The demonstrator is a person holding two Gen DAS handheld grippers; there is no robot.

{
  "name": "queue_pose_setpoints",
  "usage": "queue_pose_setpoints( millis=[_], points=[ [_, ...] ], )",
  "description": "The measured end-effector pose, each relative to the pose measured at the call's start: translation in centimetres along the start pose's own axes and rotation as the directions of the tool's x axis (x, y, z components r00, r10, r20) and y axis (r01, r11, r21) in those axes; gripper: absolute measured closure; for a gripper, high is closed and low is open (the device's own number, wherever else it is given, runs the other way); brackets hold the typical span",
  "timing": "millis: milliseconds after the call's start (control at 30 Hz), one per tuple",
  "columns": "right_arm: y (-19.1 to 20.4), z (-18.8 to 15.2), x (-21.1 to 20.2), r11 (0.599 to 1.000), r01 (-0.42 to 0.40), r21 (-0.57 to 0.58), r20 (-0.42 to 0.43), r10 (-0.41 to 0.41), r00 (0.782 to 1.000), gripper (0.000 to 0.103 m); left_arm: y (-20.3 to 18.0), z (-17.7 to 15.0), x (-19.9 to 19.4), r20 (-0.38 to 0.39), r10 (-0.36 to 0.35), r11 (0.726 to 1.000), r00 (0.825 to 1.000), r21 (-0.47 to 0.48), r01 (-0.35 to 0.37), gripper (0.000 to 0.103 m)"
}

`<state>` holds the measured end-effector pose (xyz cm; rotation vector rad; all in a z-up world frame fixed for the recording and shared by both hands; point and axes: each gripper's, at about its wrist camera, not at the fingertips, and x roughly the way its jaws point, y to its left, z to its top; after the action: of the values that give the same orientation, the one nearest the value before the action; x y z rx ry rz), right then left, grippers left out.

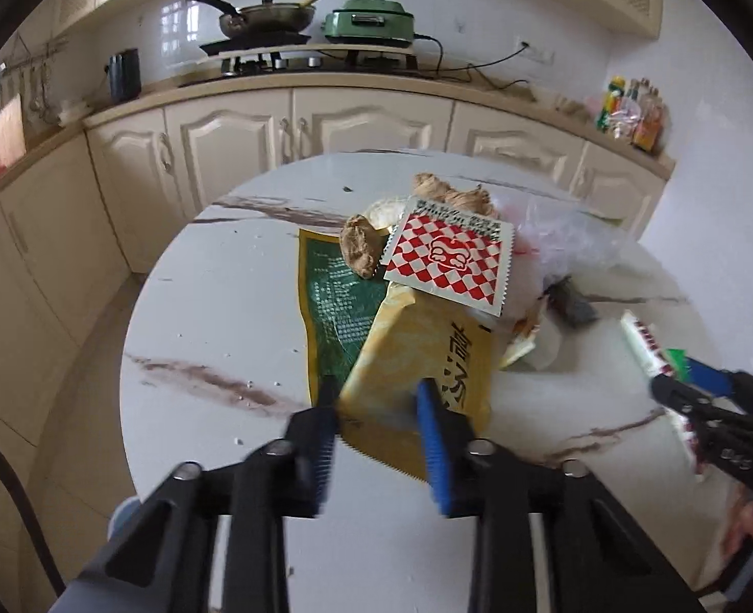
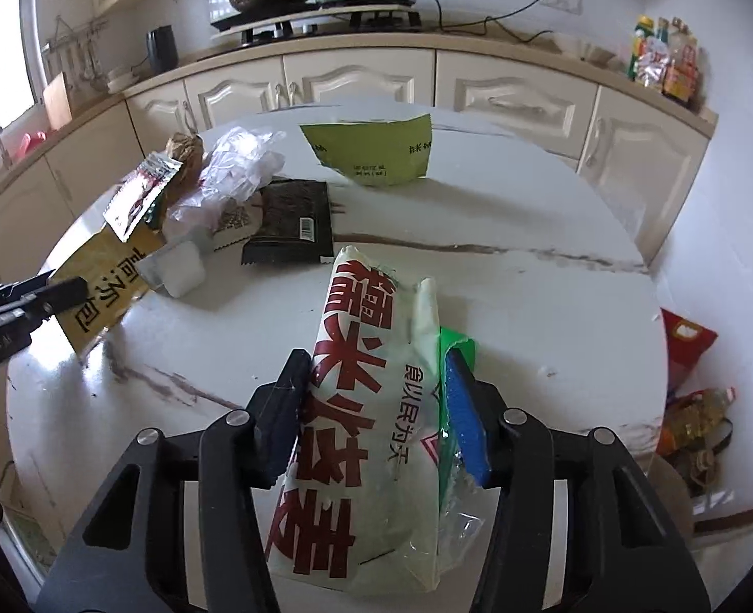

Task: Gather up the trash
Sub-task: 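Grasp the white rice-cake packet with the right gripper while the left gripper grasps the yellow packet, then carry both held packets toward the blue bin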

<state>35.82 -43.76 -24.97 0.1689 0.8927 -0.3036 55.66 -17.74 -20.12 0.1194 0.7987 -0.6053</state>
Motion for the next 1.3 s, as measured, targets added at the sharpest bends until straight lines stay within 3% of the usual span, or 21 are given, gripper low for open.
queue_pose_setpoints(
  millis=[167,367,767,1100,1300],
  points=[
    [0.3,-0.4,-0.5,1.0,-0.027,0.013,0.014,0.026,1.0,0.054,1.3,-1.5,-2.7,0.03,-0.033,0.999,0.999,-0.004,0.033,0.091],
    [0.7,-0.8,-1.8,0.998,-0.063,0.03,0.04,0.062,0.997,0.054,0.0,-2.9,-5.7,0.073,-0.059,0.998,0.996,0.019,0.058,0.099],
    [2.9,0.2,-5.3,0.992,-0.126,0.0,0.114,0.125,0.986,0.054,-1.7,-4.4,-11.7,0.144,-0.109,0.994,0.983,0.034,0.106,0.102],
    [8.4,2.0,-8.6,0.983,-0.159,-0.093,0.19,0.174,0.966,0.054,0.1,-5.3,-18.8,0.261,-0.129,0.992,0.957,0.028,0.126,0.102],
    [14.5,3.8,-10.2,0.962,-0.186,-0.201,0.215,0.229,0.949,0.054,4.4,-7.0,-23.3,0.338,-0.11,0.992,0.935,-0.016,0.123,0.102]
  ],
)
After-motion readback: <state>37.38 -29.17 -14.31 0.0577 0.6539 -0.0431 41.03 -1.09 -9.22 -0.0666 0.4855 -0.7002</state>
